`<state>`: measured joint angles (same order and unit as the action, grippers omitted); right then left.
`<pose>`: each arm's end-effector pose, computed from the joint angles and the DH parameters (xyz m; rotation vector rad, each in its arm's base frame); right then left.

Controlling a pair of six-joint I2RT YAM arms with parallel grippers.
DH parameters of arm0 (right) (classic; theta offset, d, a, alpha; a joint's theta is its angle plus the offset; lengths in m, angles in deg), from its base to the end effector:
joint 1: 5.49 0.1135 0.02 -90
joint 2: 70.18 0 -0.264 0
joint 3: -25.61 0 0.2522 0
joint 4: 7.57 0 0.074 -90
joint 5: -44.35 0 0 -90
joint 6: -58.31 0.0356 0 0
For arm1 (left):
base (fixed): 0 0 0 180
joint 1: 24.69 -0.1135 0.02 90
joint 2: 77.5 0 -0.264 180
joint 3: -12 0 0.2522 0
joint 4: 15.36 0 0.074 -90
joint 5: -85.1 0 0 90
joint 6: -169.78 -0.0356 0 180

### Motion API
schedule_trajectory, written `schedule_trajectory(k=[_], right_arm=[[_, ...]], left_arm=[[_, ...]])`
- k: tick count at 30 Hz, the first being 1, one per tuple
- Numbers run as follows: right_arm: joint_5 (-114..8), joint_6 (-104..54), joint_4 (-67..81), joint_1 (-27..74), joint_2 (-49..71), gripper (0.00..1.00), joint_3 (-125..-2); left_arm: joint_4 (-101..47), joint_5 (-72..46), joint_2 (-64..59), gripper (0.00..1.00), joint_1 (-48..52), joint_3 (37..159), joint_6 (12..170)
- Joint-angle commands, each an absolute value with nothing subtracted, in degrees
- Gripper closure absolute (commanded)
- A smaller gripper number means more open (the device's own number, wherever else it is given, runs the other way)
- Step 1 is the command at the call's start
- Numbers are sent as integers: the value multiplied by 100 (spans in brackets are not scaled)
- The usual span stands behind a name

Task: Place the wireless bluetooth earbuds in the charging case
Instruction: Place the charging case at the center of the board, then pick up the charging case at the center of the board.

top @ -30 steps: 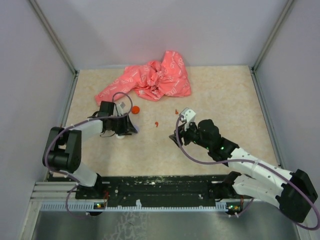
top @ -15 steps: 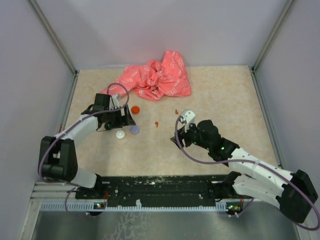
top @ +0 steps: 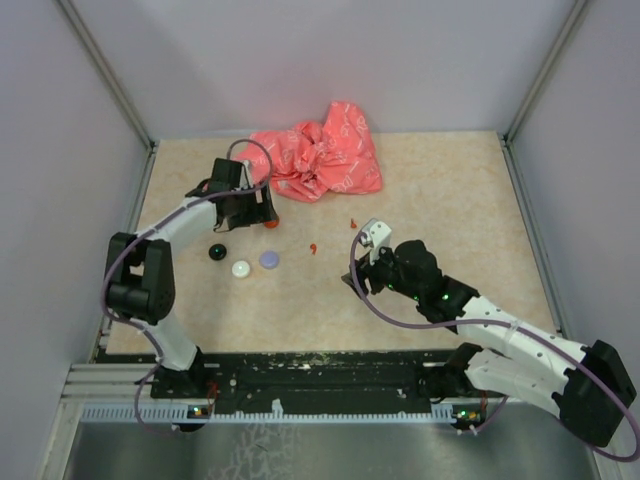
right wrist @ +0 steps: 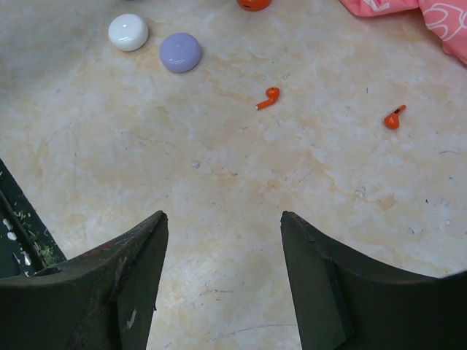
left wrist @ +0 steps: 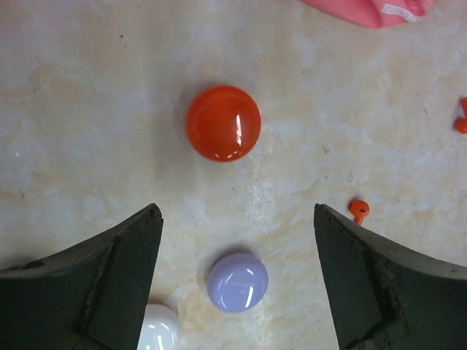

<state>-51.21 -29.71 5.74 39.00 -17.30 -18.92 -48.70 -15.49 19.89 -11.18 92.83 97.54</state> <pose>0.1488 0.1510 0.2470 -0.7860 1.8390 0.6245 0.3542 -0.0918 0.2201 -0.0081 2.4777 -0.4646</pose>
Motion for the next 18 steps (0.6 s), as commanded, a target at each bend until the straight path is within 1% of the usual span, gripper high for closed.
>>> schedule_trajectory(k=[1,5,7,11,16,18], right_arm=[[-4993,-3020,426,3899,-1801,36,-2036],[-4949,-3029,459,3899,-1733,36,-2029],[-4949,-3029,469,3899,-1711,36,-2030],[-4954,-3031,474,3900,-1701,36,-1994],[-4977,-3031,409,3898,-1673,35,-1937],[-4999,-3031,395,3901,-1645,35,-1941]], left_arm=[[-5211,-348,2552,13,-817,9929,9911],[-5271,383,2958,16,-571,10284,10011],[-5218,858,3102,21,-453,10373,10116],[-5234,862,3321,23,-398,10481,10284],[-4978,1044,3405,25,-244,10277,10418],[-4885,1240,3473,29,-196,10248,10478]])
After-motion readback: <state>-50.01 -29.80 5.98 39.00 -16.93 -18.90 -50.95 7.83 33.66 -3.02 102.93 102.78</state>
